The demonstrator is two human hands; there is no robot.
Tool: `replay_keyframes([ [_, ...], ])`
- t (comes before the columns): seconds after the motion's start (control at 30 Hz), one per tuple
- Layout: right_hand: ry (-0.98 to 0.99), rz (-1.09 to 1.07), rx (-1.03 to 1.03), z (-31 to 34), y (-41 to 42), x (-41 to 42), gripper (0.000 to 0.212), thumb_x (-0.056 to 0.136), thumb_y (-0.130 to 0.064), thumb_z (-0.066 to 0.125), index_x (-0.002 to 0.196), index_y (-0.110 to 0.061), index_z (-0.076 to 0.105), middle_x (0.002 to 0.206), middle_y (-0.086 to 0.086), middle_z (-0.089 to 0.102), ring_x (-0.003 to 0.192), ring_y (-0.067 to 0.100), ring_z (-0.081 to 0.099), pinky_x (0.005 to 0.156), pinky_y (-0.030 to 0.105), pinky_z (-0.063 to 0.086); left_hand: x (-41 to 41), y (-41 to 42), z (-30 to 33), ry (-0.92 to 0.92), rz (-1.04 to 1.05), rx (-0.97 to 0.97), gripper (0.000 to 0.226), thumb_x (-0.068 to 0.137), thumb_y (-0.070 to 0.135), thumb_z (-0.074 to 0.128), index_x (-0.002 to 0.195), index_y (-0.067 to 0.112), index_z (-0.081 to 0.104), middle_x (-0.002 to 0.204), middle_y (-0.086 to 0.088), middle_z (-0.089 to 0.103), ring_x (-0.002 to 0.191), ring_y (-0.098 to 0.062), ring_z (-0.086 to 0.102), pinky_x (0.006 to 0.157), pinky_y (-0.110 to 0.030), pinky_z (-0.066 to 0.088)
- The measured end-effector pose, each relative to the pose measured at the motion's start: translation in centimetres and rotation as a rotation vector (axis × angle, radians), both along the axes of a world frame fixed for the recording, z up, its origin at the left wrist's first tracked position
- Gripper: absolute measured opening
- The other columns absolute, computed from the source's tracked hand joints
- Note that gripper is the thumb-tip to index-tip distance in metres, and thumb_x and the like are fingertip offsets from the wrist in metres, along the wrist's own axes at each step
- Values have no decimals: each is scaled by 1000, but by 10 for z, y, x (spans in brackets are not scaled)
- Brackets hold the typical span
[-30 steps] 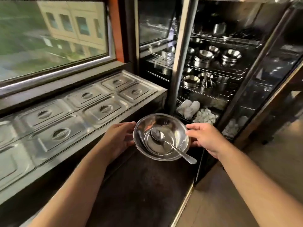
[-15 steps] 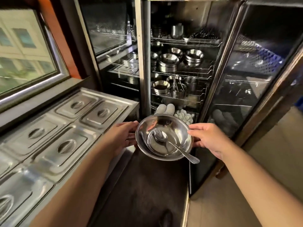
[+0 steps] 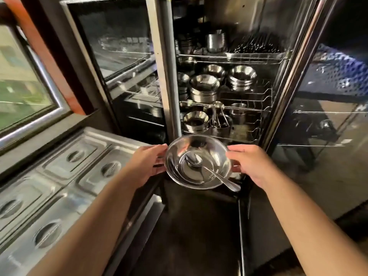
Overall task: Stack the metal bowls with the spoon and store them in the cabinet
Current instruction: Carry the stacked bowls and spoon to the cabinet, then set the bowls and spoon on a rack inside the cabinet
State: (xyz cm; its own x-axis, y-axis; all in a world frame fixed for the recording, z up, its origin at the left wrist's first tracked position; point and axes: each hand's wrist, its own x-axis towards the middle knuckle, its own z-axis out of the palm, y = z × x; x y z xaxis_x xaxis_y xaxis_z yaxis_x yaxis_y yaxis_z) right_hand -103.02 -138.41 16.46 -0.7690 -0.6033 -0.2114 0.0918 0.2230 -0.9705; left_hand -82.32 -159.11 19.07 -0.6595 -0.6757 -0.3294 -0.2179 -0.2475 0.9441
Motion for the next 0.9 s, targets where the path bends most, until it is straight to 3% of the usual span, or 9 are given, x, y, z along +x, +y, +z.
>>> replay_keyframes([
  [0.1, 13, -57, 1, 3, -11, -37, 32, 86, -10, 77, 118, -7, 72, 88, 6, 80, 70, 15, 75, 59, 29, 58, -45, -18, 3, 15, -53, 12, 22, 97, 26, 63, 96, 10, 77, 80, 0, 77, 70, -13, 73, 67, -32, 58],
  [0.2, 36, -114, 26, 4, -17, -71, 37, 83, -16, 79, 120, -11, 73, 104, 10, 77, 91, 25, 75, 78, 44, 63, -91, -35, 6, 41, -61, 26, 19, 95, 26, 66, 92, 12, 78, 76, -1, 76, 65, -12, 73, 57, -28, 57],
  [0.27, 37, -154, 36, 6, -20, -93, 37, 84, -16, 79, 120, -12, 72, 109, 11, 76, 98, 30, 73, 85, 50, 62, -124, -46, 5, 50, -97, 38, 21, 95, 26, 65, 100, 9, 76, 83, -3, 76, 71, -15, 72, 62, -31, 56],
  [0.33, 36, -206, 29, 6, -24, -116, 35, 86, -14, 78, 120, -11, 72, 108, 12, 76, 95, 29, 73, 79, 46, 63, -159, -57, 3, 52, -145, 46, 22, 96, 25, 64, 103, 8, 75, 82, -3, 76, 71, -16, 71, 62, -31, 56],
  [0.47, 9, -322, 14, 5, -38, -166, 22, 87, -7, 76, 109, -12, 73, 88, 9, 79, 66, 15, 73, 54, 25, 57, -239, -84, -1, 51, -227, 31, 23, 95, 24, 64, 107, 6, 74, 74, 1, 75, 61, -11, 69, 51, -24, 54],
  [0.6, 30, -430, 61, 7, -63, -225, 32, 87, -9, 77, 119, -8, 71, 95, 12, 78, 76, 22, 74, 63, 33, 60, -326, -120, -6, 71, -333, 46, 27, 93, 24, 66, 110, 4, 72, 85, -6, 72, 66, -15, 67, 52, -26, 54],
  [0.73, 27, -526, 104, 12, -88, -275, 42, 88, -11, 77, 128, -7, 67, 103, 13, 76, 86, 27, 73, 75, 43, 63, -399, -150, -7, 96, -415, 57, 14, 93, 23, 66, 97, 11, 73, 74, 1, 75, 57, -7, 69, 47, -22, 53],
  [0.8, 8, -586, 120, 15, -104, -303, 42, 88, -9, 76, 129, -5, 66, 101, 15, 76, 80, 25, 72, 67, 38, 62, -435, -168, -4, 92, -479, 55, 16, 94, 24, 66, 96, 11, 75, 74, 2, 77, 61, -8, 71, 49, -22, 54],
  [0.9, 18, -634, 161, 21, -122, -332, 35, 89, -7, 75, 123, -2, 68, 87, 10, 76, 60, 15, 70, 48, 26, 55, -473, -183, 0, 75, -568, 49, 27, 95, 24, 65, 75, 18, 82, 72, 3, 76, 64, -10, 71, 52, -22, 56],
])
